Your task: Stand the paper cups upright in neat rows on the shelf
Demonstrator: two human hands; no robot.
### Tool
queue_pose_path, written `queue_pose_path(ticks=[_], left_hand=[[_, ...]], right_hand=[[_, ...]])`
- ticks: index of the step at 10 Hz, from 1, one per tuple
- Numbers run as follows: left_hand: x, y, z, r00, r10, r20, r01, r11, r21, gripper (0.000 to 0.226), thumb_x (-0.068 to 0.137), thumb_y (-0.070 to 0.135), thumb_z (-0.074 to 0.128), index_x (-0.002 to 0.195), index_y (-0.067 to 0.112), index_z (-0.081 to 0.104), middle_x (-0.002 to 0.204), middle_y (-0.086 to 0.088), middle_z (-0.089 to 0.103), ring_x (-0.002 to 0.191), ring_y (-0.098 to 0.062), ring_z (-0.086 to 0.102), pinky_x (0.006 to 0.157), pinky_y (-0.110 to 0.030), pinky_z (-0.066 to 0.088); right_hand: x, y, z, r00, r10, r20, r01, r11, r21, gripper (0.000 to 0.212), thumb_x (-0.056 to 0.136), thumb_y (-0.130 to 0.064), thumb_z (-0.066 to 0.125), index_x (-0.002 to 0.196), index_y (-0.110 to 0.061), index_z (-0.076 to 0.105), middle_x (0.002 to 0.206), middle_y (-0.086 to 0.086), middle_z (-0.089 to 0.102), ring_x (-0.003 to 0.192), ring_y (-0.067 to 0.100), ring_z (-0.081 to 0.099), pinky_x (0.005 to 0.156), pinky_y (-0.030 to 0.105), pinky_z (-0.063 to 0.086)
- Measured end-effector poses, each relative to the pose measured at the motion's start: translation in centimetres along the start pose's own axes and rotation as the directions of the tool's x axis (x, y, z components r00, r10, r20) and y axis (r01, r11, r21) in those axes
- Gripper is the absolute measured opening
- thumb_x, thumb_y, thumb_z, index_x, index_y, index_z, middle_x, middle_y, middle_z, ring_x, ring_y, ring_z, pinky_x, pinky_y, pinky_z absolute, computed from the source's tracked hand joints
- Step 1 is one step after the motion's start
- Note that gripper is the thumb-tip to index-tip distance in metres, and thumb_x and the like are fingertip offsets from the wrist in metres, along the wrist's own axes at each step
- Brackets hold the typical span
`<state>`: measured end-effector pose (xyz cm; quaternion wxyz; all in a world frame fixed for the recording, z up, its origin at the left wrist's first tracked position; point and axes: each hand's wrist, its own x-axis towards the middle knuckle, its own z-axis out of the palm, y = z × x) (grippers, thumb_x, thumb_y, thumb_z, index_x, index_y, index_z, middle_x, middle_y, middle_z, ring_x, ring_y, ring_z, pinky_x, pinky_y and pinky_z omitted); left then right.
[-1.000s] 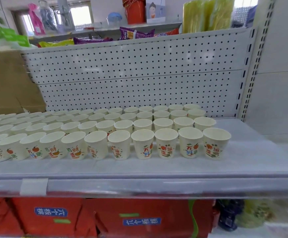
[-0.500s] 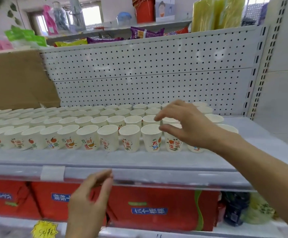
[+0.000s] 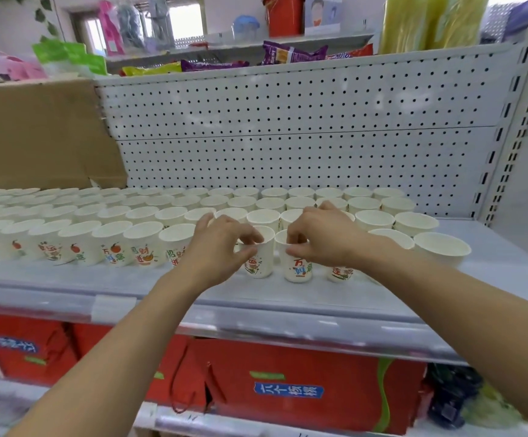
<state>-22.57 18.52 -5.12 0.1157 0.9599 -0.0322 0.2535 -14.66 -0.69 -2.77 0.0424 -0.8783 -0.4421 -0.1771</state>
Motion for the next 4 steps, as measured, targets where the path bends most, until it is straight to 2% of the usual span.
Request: queue_pose_path(ticks=[1,2,3,4], left_hand=[[0.5,-0.3,0.0,1.000,-0.004,0.025,0.004,1.000,-0.010,0.016,0.089,0.027,0.064,0.103,0.033,0.068,0.092,0.016,0.064,0.109,-0.009,0.050,0.115,-0.041,0.010],[0.7,-0.5,0.3,1.000,0.017,0.025,-0.017,1.000,-0.003,0.015,0.089,0.027,0.064,0.101,0.034,0.068,0.095,0.015,0.065,0.109,-0.008,0.050,0.116,-0.042,0.010],[0.9,-0.5,0.0,0.999,0.006,0.052,-0.005,1.000,-0.018,0.018,0.088,0.031,0.064,0.105,0.035,0.066,0.102,0.016,0.065,0.112,-0.008,0.049,0.116,-0.043,0.010],[-0.1,-0.4,-0.1,0.996,0.034,-0.078,-0.042,0.995,-0.091,0.031,0.087,0.034,0.067,0.117,0.033,0.063,0.112,0.017,0.064,0.115,-0.009,0.050,0.114,-0.046,0.020]], right_hand=[[0.4,-0.2,0.5,0.999,0.034,-0.022,-0.033,0.999,0.024,0.024,0.089,-0.032,0.057,0.078,-0.016,0.069,0.075,-0.006,0.066,0.073,0.015,0.055,0.086,0.033,0.037],[0.6,-0.3,0.8,0.997,0.078,0.005,-0.078,0.994,0.078,0.026,0.088,-0.034,0.059,0.077,-0.014,0.071,0.073,-0.002,0.068,0.073,0.019,0.061,0.074,0.030,0.044],[0.4,-0.8,0.1,0.992,0.111,0.053,-0.116,0.987,0.107,0.029,0.087,-0.046,0.062,0.084,-0.019,0.073,0.079,-0.005,0.071,0.077,0.014,0.063,0.072,0.032,0.051],[-0.9,-0.4,-2.3,0.970,0.210,-0.125,-0.156,0.926,0.345,0.037,0.086,-0.053,0.061,0.112,-0.027,0.068,0.106,-0.012,0.068,0.091,0.004,0.058,0.089,0.032,0.048]])
